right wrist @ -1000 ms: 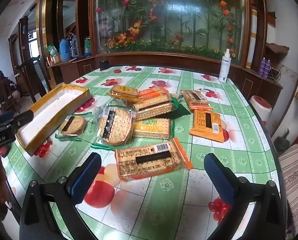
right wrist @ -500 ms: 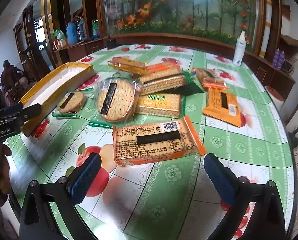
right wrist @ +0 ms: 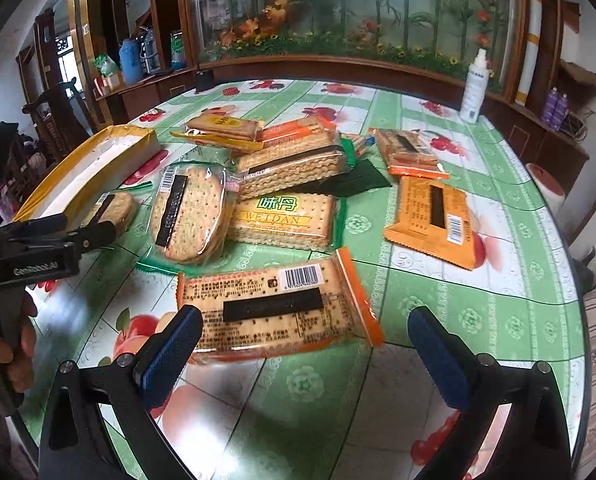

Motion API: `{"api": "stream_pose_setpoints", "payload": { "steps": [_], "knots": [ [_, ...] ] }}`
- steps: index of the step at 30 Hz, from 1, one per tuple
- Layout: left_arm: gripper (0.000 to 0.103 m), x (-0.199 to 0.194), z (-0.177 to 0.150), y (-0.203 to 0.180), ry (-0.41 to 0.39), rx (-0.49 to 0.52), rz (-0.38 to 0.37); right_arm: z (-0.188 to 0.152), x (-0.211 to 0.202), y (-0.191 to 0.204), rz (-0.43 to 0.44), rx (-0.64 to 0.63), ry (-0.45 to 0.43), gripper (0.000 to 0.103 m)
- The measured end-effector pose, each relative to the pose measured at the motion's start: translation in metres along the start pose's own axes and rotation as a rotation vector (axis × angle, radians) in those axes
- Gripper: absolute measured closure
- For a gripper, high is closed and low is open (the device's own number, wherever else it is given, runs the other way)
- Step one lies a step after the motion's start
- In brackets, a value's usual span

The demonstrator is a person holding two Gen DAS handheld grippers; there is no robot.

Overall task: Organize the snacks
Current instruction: 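Reach both tools toward the cracker packs on the table, then grasp the rectangular cracker pack with the right tool while the left tool grasps the round cracker pack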

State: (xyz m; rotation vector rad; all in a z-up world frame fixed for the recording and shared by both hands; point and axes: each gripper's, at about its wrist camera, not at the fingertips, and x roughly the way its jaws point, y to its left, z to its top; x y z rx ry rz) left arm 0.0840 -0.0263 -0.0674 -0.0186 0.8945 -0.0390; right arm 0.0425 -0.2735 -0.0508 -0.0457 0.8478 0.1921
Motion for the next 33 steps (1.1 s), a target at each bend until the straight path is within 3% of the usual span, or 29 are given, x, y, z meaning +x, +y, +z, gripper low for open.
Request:
{"api": "stream_pose_setpoints", "payload": {
  "steps": [4, 6, 8, 11, 14, 18, 22, 27, 33],
  "knots": [
    [0.000, 0.002, 0.003, -0.002, 0.013, 0.039, -0.019, 0.004, -0.005, 0.008, 0.097, -0.077, -0.007, 0.000],
    [0.000, 0.003, 0.005, -0.002, 0.018, 0.049, -0.033, 0.006, -0.009, 0.015, 0.155, -0.192, 0.010, 0.000],
    [0.000, 0.004, 0.008, -0.002, 0.024, 0.058, -0.045, 0.009, -0.014, 0.027, 0.155, -0.373, 0.030, 0.000],
    [0.000, 0.005, 0.011, -0.002, 0.033, 0.070, -0.056, 0.019, -0.011, 0.045, 0.220, -0.632, 0.160, 0.000],
    [0.000, 0.009, 0.013, 0.001, 0.046, 0.069, -0.064, 0.031, 0.004, 0.054, 0.267, -0.800, 0.249, 0.000],
    [0.000, 0.016, 0.015, 0.006, 0.087, 0.065, -0.082, 0.051, 0.027, 0.052, 0.392, -0.848, 0.327, 0.000],
    [0.000, 0.020, 0.017, 0.006, 0.111, 0.075, -0.091, 0.052, 0.058, 0.051, 0.475, -0.888, 0.467, 0.000],
    [0.000, 0.030, 0.023, 0.007, 0.138, 0.067, -0.064, 0.031, 0.079, 0.050, 0.407, -0.935, 0.504, 0.000],
    [0.000, 0.048, 0.021, 0.002, 0.173, 0.099, -0.012, 0.025, 0.076, 0.044, 0.376, -0.862, 0.499, 0.000]
  ]
}}
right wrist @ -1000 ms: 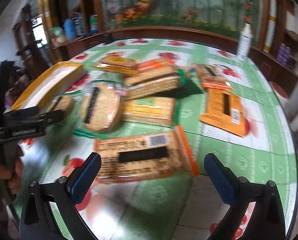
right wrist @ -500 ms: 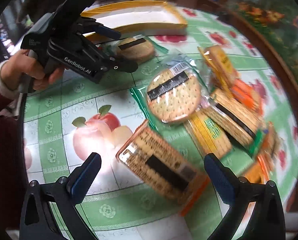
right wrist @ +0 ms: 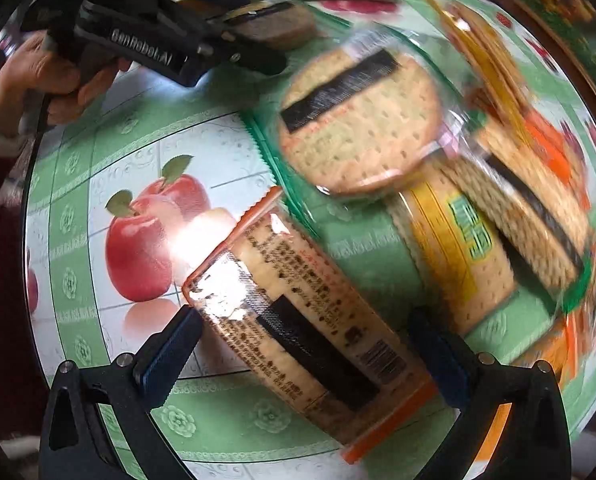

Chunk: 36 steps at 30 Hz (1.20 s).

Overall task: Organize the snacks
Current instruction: 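Grasp the rectangular cracker pack with the right tool while the left tool grasps the round cracker pack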

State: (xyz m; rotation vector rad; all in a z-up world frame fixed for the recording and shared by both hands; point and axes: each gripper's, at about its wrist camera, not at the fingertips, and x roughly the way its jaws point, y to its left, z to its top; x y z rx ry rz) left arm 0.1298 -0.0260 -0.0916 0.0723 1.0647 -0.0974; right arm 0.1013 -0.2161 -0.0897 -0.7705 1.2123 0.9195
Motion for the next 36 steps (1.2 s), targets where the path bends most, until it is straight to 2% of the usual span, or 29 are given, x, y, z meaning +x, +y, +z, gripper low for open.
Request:
{"api": "stream_pose_setpoints", "payload": {
  "steps": [6, 9, 11, 13, 19, 23, 24, 27, 29, 34, 36],
  "knots": [
    [0.000, 0.004, 0.009, 0.002, -0.025, -0.016, 0.003, -0.015, 0.001, 0.001, -0.017, 0.109, 0.019, 0.000],
    [0.011, 0.002, 0.010, 0.002, -0.053, -0.017, -0.001, -0.026, -0.001, 0.006, -0.028, 0.165, 0.018, 0.000],
    [0.023, -0.001, 0.009, 0.004, -0.077, -0.013, 0.004, -0.032, 0.001, 0.008, -0.034, 0.192, 0.008, 0.000],
    [0.026, -0.003, 0.010, 0.006, -0.086, -0.012, -0.002, -0.037, 0.001, 0.012, -0.041, 0.220, -0.007, 0.000],
    [0.027, -0.009, 0.004, 0.007, -0.125, 0.007, -0.007, -0.058, 0.001, 0.025, -0.071, 0.298, -0.046, 0.002],
    [0.027, -0.019, -0.001, 0.002, -0.174, 0.046, 0.029, -0.068, -0.008, 0.038, -0.071, 0.339, -0.074, 0.020],
    [0.027, -0.023, -0.002, -0.001, -0.193, 0.067, 0.060, -0.071, -0.010, 0.041, -0.070, 0.351, -0.082, 0.027],
    [0.027, -0.028, -0.005, -0.012, -0.220, 0.119, 0.117, -0.078, -0.017, 0.048, -0.080, 0.382, -0.101, 0.038],
    [0.027, -0.030, -0.007, -0.017, -0.239, 0.141, 0.133, -0.084, -0.021, 0.054, -0.086, 0.405, -0.116, 0.038],
    [0.027, -0.034, -0.010, -0.027, -0.253, 0.150, 0.098, -0.092, -0.030, 0.056, -0.086, 0.447, -0.142, 0.043],
    [0.027, -0.033, -0.009, -0.026, -0.248, 0.144, 0.082, -0.086, -0.028, 0.050, -0.086, 0.449, -0.139, 0.043]
  ]
}}
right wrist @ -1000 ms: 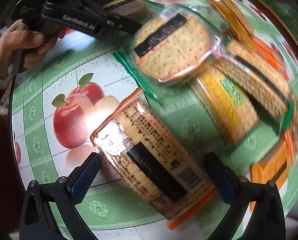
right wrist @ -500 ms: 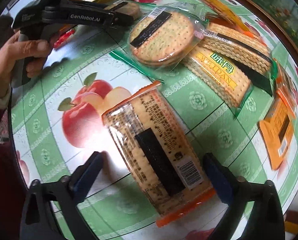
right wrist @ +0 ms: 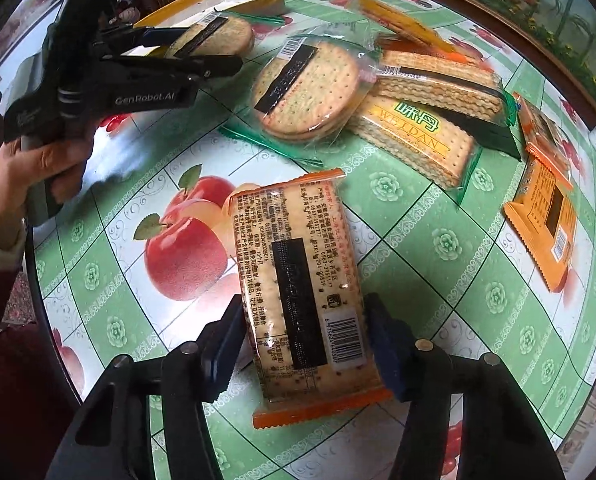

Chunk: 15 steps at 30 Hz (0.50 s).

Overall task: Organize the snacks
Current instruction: 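Grasp the rectangular cracker pack with the right tool while the left tool grasps the round cracker pack, then carry both packs to the white tray and release them there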

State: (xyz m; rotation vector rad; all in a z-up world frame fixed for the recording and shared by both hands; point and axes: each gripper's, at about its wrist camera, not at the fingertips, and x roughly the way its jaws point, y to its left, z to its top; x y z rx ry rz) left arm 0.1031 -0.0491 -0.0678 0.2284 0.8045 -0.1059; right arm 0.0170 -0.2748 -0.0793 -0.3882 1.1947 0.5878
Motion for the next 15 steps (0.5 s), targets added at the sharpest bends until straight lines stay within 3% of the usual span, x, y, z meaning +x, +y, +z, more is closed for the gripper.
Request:
{"api": "stream_pose_setpoints", "payload": {
  "steps": [6, 15],
  "knots": [
    [0.027, -0.005, 0.001, 0.017, -0.003, -0.083, -0.074, 0.003, -0.008, 0.009, -0.018, 0.004, -0.008, 0.043],
    [0.027, -0.030, -0.002, 0.046, -0.039, -0.175, -0.183, -0.014, -0.016, 0.002, 0.018, 0.144, -0.111, 0.047]
  ]
}}
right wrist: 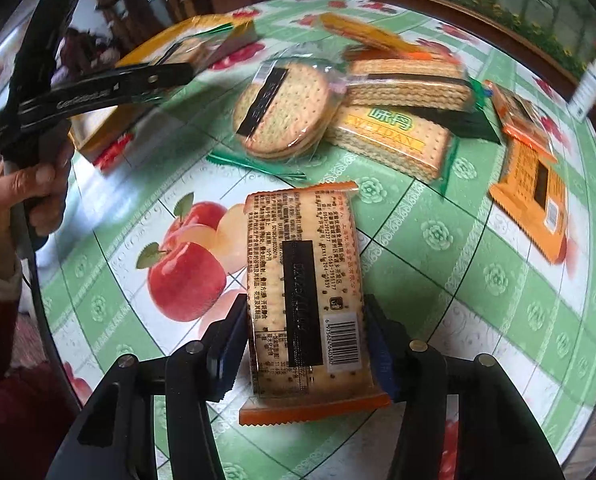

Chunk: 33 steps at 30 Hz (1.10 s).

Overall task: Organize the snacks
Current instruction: 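Carry both packs to the white tray and release them there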

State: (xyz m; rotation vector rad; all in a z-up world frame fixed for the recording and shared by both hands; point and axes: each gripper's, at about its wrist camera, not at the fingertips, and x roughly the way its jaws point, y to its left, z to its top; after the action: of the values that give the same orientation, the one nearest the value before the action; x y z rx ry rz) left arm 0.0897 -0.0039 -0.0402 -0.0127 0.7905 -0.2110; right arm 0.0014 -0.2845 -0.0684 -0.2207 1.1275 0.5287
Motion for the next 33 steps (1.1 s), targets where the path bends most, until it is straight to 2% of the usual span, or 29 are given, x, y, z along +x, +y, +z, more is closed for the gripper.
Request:
{"api": "stream_pose_setpoints", "payload": {
  "steps": [7, 9, 16, 24, 33],
  "knots": [
    [0.027, -0.019, -0.006, 0.014, -0.015, -0.038, -0.024, -0.012, -0.013, -0.014, 0.095, 0.122, -0.089, 0.048],
    [0.027, -0.024, -0.009, 0.017, -0.021, -0.048, -0.026, -0.014, -0.021, -0.017, 0.141, 0.166, -0.142, 0.048],
    [0.027, -0.049, -0.015, 0.027, -0.057, -0.065, -0.004, 0.001, -0.033, -0.011, 0.264, 0.224, -0.271, 0.048],
    [0.027, -0.078, -0.013, 0.054, -0.112, -0.100, 0.060, 0.041, -0.036, 0.000, 0.385, 0.256, -0.373, 0.048],
    [0.027, -0.086, -0.017, 0.102, -0.124, -0.180, 0.166, 0.105, -0.025, 0.046, 0.511, 0.207, -0.425, 0.049]
  ]
}}
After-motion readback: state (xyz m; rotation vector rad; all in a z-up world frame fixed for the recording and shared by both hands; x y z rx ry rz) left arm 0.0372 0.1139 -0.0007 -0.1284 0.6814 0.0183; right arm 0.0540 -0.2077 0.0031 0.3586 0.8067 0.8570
